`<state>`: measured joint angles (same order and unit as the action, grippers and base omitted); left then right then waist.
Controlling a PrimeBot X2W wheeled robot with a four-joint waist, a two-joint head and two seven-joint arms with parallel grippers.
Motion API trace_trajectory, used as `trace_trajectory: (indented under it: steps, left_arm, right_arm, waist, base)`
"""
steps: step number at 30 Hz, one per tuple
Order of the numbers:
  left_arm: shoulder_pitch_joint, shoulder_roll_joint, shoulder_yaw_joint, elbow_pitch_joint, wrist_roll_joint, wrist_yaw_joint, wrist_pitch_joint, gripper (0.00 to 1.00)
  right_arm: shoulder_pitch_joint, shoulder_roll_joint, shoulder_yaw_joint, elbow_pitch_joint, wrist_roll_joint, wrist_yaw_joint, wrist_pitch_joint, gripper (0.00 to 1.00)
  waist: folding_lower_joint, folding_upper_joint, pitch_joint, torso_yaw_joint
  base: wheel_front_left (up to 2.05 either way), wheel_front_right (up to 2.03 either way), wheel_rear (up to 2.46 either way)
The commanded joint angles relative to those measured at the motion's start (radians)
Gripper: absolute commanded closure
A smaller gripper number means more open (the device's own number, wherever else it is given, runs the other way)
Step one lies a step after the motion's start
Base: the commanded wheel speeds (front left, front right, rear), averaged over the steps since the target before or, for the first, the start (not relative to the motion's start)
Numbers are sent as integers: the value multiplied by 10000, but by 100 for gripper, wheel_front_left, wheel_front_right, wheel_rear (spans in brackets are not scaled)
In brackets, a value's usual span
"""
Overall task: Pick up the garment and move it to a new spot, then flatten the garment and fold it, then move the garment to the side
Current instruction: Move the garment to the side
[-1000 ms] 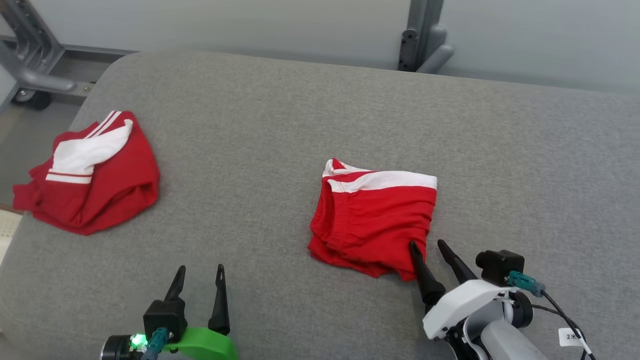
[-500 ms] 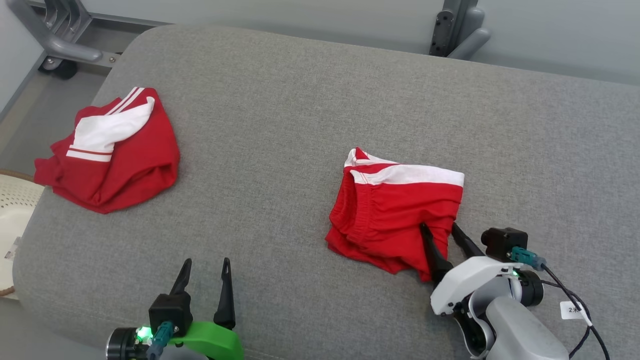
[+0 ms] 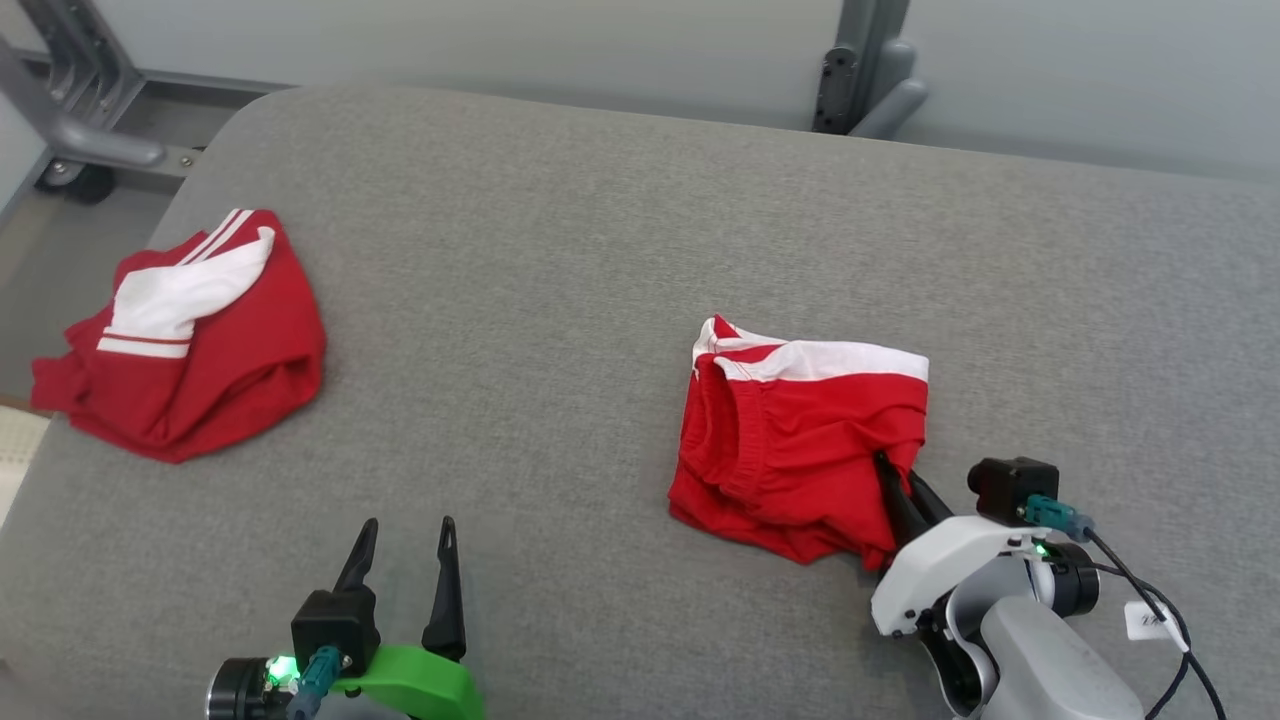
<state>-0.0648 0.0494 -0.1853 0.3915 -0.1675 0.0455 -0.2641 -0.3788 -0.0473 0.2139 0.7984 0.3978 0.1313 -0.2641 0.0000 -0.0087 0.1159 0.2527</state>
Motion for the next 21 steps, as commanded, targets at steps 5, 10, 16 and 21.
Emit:
trace_trajectory:
  steps: [5,10,16,21]
  left_arm:
    - [56,24,-65,-223,123,-109,0,0]
    - [-141,24,-303,-343,76,-145,0,0]
    - [-444,26,-489,-390,40,-117,0,0]
    - [-794,27,-677,-440,127,-154,0,0]
  right_arm:
    - [334,-70,-77,-140,-289,-11,-3,100]
    - [473,-68,-27,-283,-338,-11,-3,100]
    - [464,-112,191,-526,-310,-9,-3,100]
    - [414,-93,448,-711,-106,-9,-3,100]
  waist:
    - [0,87,-541,-1988]
    - [0,87,-582,-3658]
    - [0,87,-426,-5502]
    - [0,87,-142,-6400]
  base:
    - [0,0,0]
    - [0,0,0]
    - [0,0,0]
    - [0,0,0]
